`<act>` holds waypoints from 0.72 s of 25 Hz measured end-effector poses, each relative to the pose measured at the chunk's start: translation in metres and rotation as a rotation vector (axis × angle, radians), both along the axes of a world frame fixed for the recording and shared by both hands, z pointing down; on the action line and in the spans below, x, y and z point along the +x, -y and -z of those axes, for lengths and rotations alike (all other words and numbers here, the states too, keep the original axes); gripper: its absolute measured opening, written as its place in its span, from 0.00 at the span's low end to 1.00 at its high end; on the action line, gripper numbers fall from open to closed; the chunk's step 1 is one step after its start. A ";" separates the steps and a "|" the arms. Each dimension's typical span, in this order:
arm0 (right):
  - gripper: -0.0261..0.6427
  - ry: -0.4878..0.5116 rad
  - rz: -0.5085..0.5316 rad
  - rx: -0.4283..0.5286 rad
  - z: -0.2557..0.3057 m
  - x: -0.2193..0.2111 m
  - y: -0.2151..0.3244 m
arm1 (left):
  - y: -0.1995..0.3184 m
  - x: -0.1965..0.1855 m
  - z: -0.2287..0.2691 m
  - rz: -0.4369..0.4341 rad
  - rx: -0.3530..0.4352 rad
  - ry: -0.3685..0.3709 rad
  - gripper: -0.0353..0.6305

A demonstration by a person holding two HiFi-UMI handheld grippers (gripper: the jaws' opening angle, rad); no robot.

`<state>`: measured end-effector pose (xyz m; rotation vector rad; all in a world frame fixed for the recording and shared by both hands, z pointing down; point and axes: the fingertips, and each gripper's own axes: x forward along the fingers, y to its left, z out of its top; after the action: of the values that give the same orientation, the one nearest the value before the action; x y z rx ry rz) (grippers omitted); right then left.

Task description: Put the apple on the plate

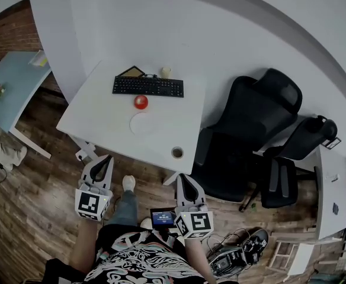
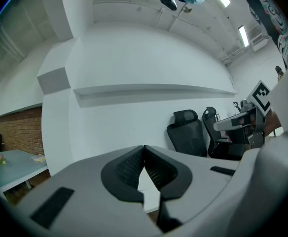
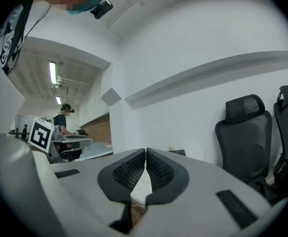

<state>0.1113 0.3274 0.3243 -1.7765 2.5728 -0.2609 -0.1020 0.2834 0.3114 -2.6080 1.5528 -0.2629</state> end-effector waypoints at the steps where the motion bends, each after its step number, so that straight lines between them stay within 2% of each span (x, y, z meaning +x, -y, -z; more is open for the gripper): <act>1: 0.08 -0.002 0.002 0.000 -0.001 0.000 0.007 | 0.007 0.000 -0.002 0.004 -0.003 -0.002 0.08; 18: 0.08 -0.027 -0.015 -0.043 -0.011 -0.012 0.152 | 0.162 -0.008 -0.016 -0.008 -0.041 -0.031 0.08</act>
<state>0.0992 0.1759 0.3350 -1.8249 2.5904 -0.2970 -0.1101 0.1211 0.3276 -2.6611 1.5633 -0.2579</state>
